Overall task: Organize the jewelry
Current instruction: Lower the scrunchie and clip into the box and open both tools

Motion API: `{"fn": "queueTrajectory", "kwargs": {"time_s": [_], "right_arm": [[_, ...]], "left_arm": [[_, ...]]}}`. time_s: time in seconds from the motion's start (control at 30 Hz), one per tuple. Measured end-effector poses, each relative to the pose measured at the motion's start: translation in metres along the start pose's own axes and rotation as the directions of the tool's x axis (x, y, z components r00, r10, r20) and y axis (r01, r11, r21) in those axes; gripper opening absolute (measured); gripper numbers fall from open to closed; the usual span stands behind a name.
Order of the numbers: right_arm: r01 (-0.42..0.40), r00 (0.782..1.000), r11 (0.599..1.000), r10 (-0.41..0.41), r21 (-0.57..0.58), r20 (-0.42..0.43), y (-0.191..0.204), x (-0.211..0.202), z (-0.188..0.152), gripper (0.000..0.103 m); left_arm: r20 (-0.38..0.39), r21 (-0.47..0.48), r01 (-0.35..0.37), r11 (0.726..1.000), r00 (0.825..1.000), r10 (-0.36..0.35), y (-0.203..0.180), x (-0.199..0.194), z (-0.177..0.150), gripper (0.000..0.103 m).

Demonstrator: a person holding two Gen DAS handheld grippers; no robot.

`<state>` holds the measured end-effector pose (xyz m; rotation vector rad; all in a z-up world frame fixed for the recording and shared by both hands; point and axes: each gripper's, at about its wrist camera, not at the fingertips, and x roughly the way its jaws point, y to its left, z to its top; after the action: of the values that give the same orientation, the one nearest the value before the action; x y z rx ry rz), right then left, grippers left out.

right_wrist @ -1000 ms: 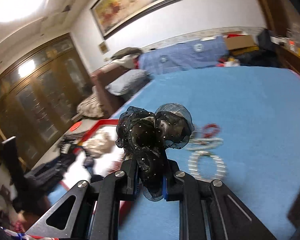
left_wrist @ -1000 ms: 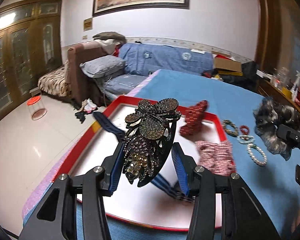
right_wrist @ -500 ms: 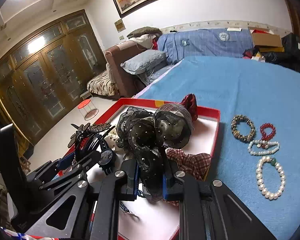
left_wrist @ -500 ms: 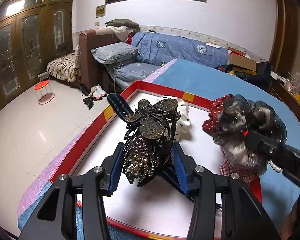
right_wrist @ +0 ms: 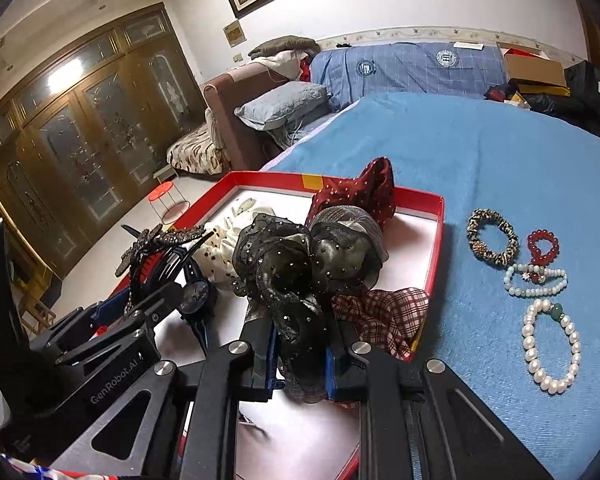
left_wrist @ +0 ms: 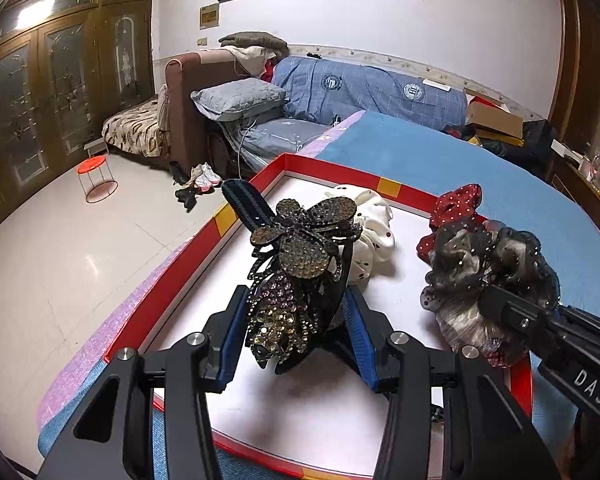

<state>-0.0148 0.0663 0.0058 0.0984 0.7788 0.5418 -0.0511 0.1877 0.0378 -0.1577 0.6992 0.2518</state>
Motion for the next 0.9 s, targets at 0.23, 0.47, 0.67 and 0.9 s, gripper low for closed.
{"fn": "queueTrajectory", "kwargs": {"time_s": [0.23,0.47,0.67,0.9], "right_arm": [[0.001,1.0,1.0,-0.001,0.003,-0.013,-0.005,0.005,0.001,0.021],[0.005,1.0,1.0,-0.005,0.006,-0.017,-0.007,0.01,0.0,0.024],[0.0,1.0,1.0,0.0,0.005,-0.019,-0.009,0.01,-0.002,0.025],[-0.007,1.0,1.0,0.007,0.006,-0.014,-0.01,0.008,-0.004,0.032]], "left_arm": [[0.002,0.004,-0.007,1.0,1.0,0.007,0.0,0.001,0.0,0.046],[-0.003,0.001,-0.013,1.0,1.0,0.013,-0.001,0.002,-0.001,0.046],[0.001,0.007,-0.023,1.0,1.0,0.023,0.0,0.002,-0.001,0.047],[0.001,0.001,-0.027,1.0,1.0,0.027,0.002,0.001,-0.002,0.047]]}}
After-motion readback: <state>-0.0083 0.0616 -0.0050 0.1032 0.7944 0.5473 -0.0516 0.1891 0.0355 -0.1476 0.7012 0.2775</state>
